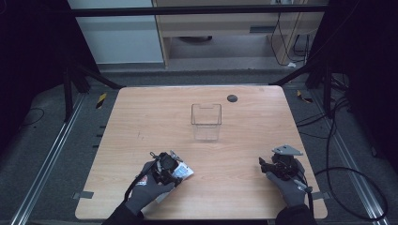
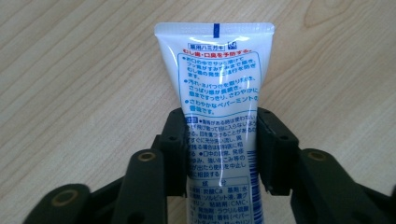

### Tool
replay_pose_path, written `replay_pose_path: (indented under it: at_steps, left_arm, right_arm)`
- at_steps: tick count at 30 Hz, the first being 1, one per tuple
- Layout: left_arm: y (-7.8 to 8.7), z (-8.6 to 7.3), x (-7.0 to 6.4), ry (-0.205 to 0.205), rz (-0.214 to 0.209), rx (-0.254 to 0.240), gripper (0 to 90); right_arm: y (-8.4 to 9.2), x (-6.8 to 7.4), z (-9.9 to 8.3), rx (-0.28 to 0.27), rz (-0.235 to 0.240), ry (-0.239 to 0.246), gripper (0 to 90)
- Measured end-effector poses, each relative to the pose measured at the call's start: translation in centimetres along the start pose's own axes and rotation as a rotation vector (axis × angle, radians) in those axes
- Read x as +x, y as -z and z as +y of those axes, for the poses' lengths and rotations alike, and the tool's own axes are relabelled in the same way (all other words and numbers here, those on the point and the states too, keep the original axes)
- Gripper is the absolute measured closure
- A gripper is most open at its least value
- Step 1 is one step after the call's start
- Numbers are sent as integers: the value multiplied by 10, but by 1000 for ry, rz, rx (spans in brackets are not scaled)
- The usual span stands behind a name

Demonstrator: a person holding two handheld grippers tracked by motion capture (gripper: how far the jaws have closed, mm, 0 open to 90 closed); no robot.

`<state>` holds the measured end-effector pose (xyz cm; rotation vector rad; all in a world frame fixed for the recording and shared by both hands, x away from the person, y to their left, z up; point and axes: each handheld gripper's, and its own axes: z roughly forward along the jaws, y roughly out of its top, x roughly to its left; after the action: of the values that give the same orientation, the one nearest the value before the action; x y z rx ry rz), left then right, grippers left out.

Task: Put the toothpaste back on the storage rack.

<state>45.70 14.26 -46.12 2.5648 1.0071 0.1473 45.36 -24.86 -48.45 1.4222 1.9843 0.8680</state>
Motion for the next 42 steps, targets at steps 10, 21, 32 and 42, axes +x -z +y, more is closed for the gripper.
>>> replay_pose_path:
  at_steps: [10, 21, 32, 42]
  left_arm:
    - [7, -3, -2, -21, -24, -5, 713]
    - [47, -2, 2, 2, -24, -161, 723]
    - [72, 5, 14, 40, 29, -323, 724]
    - [87, 33, 20, 62, 85, -466, 726]
  right_arm:
    - [1, -2, 0, -1, -2, -9, 310]
    - [1, -3, 0, -3, -3, -11, 308]
    - [2, -2, 0, -9, -12, -17, 303]
    - [2, -2, -2, -12, -19, -16, 301]
